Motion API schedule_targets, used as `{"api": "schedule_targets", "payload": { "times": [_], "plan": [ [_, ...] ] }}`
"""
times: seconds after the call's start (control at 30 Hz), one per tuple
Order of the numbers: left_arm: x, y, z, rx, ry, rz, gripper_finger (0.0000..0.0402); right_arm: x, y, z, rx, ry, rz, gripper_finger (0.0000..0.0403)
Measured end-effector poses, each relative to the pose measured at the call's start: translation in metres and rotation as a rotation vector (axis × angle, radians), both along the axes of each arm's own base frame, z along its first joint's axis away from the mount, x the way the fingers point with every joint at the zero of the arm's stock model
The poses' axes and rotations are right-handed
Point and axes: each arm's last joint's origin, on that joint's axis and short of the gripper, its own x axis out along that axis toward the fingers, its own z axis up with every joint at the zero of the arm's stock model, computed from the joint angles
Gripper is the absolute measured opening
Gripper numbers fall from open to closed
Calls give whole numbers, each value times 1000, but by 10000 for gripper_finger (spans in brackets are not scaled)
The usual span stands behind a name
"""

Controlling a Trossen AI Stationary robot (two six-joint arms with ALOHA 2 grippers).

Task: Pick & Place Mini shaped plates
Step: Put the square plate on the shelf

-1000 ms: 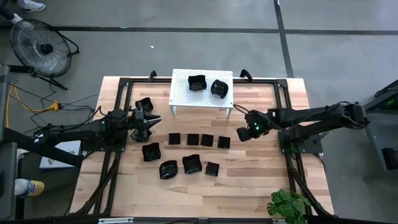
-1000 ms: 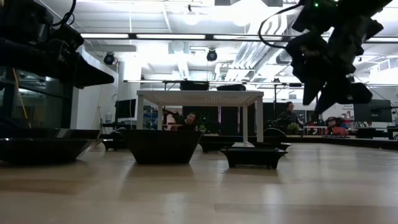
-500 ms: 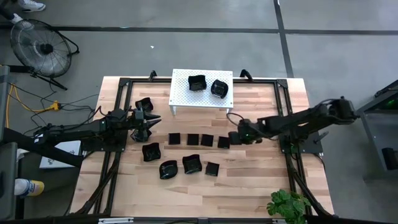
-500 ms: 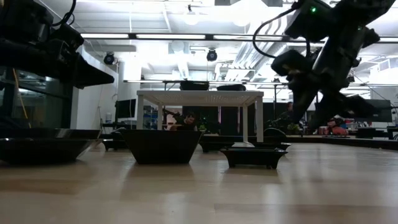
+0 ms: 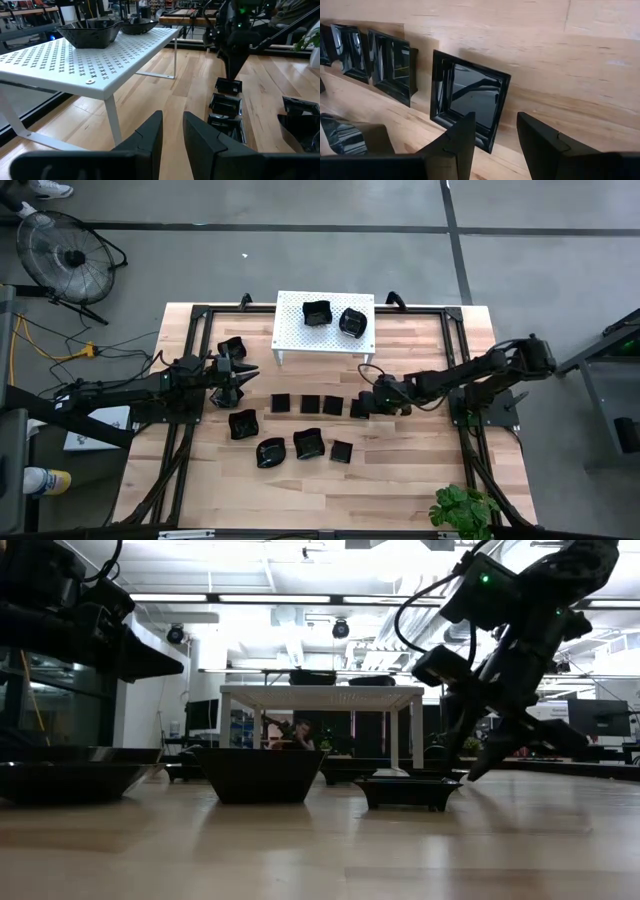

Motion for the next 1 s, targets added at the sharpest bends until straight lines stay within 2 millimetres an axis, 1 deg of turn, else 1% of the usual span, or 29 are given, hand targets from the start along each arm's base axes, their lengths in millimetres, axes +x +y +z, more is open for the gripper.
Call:
{"api": "schedule_targets", "payload": {
  "times": [0.27,0.37,0.57,0.7,0.83,1.0],
  "plan": [
    [0,0,0,0,0,0,73,0,0,0,-3,2,-2,138],
    [0,0,0,0,0,0,73,0,-1,0,-3,3,-3,126],
    [0,0,0,0,0,0,73,0,-1,0,-5,2,5,88],
    [0,0,0,0,0,0,73,0,-1,0,-10,3,10,69],
    [0,0,0,0,0,0,73,0,-1,0,-11,2,16,60],
    [0,0,0,0,0,0,73,0,-1,0,-10,3,18,63]
  ]
}}
